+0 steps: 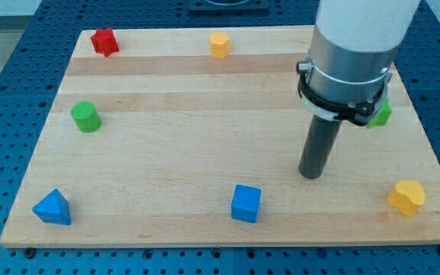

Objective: Move your arm to the bottom of the blue cube

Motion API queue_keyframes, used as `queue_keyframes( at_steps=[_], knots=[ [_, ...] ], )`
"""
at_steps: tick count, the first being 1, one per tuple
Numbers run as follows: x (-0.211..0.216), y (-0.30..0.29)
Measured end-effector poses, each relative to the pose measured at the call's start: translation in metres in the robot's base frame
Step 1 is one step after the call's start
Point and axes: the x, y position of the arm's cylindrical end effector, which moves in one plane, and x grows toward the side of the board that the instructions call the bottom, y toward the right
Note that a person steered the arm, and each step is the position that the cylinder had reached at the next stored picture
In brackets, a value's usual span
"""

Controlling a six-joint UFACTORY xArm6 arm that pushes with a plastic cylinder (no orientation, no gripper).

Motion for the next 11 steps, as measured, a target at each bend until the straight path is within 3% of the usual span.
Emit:
queue_keyframes(
  at_steps=[3, 11],
  knots=[
    [0.044, -0.009],
    [0.086, -0.093]
  ],
)
